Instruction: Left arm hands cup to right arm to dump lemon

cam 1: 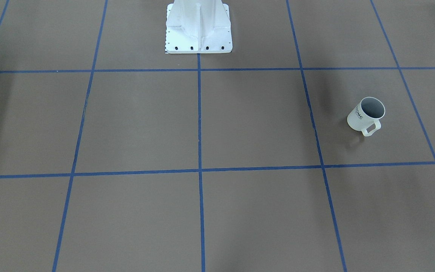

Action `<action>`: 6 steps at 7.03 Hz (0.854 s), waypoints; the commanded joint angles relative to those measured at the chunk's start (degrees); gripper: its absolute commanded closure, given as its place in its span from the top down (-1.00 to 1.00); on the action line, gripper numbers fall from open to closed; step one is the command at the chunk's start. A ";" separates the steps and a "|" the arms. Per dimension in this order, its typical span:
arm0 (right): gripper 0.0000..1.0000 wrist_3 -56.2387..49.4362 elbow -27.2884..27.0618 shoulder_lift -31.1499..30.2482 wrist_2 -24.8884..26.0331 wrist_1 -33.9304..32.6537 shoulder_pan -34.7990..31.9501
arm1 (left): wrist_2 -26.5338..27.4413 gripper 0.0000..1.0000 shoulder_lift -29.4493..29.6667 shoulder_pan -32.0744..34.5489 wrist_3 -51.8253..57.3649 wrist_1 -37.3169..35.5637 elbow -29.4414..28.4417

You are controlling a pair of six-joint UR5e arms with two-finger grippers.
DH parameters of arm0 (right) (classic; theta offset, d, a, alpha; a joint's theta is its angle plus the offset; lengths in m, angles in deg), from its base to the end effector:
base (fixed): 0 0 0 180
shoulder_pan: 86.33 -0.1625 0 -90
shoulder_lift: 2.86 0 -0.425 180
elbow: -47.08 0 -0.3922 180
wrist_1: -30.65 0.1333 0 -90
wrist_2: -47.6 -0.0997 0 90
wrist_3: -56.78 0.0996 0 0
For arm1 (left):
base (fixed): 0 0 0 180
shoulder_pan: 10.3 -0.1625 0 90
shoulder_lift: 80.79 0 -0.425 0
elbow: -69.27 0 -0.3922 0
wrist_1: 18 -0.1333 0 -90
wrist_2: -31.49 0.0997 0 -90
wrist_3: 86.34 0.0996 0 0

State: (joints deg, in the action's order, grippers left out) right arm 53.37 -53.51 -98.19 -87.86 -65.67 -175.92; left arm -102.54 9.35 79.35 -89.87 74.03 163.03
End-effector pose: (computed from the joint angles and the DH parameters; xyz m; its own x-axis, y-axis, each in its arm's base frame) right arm 0.0591 -0.4499 0.6214 0.6998 -0.0513 0.7125 0.0489 0.9985 0.0239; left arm -0.0610 -0.4993 0.6217 0.7175 0.0148 -0.6964 0.0382 0.9974 0.0606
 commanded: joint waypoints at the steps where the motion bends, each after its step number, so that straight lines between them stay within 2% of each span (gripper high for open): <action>1: 1.00 -0.10 0.22 -0.12 -0.06 -0.01 -0.76 | 0.00 1.00 0.04 0.00 -0.07 0.00 0.02; 6: 1.00 0.16 0.22 0.58 -0.06 -0.01 -0.76 | 0.00 1.00 0.56 -0.18 -0.07 0.09 -0.68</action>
State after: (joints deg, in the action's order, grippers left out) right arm 53.45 -53.30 -97.73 -87.93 -65.67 -176.67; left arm -102.54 9.77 79.21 -89.94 74.11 162.53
